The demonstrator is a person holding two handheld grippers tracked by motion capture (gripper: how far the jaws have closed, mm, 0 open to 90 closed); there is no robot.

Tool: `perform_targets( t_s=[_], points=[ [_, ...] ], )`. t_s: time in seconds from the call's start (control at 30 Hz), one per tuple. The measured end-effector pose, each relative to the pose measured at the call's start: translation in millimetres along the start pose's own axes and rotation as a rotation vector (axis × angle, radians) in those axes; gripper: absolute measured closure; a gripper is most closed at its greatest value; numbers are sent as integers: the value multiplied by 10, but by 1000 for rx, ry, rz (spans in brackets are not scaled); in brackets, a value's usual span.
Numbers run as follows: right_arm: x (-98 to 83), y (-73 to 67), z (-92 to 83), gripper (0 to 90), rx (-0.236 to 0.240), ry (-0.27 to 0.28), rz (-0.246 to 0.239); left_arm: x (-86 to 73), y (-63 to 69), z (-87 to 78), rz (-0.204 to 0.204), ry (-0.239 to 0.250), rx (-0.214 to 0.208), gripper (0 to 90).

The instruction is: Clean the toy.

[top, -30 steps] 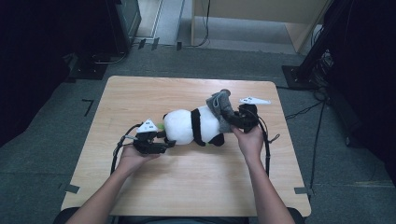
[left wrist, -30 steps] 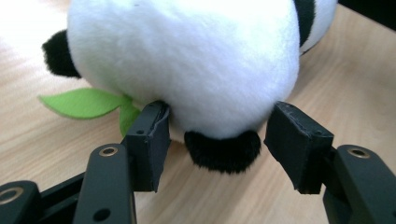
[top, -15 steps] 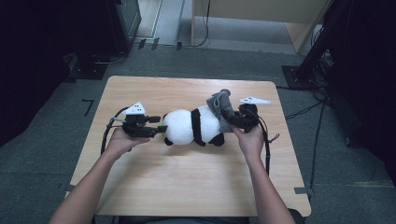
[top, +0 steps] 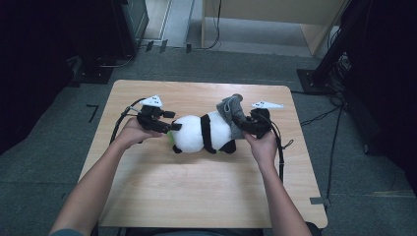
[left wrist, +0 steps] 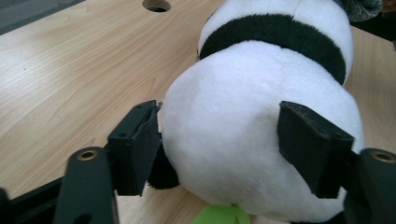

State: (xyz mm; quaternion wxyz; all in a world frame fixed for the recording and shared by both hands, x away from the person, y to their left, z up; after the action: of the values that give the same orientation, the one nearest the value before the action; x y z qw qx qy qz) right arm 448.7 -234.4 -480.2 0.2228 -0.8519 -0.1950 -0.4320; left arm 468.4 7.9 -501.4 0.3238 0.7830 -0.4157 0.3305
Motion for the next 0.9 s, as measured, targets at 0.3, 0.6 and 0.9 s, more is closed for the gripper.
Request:
perform_targets(
  t_s=[0.3, 0.6, 0.9],
  points=[
    [-24, -25, 66, 751, -4, -4, -15, -172, 82, 158, 24, -37, -71, 122],
    [21, -103, 159, 750, -4, 48, -68, -407, 349, 364, 28, -127, -179, 1],
    [66, -101, 167, 734, -6, 94, -51, -462, 503, 300, 18, -35, -147, 243]
  ],
)
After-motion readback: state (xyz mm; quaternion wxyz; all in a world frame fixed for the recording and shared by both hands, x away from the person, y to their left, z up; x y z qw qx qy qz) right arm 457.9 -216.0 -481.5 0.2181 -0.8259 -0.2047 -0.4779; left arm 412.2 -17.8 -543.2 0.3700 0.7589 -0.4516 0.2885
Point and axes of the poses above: each handheld gripper's, and its own axes: z roughly forward along the jaws, x roughly out of its top, y roughly to its right, the point moved 10 cm from there along z, roughly forward along the jaws, and after that the axes turned 4 degrees about -z, right-handed, at the moved point
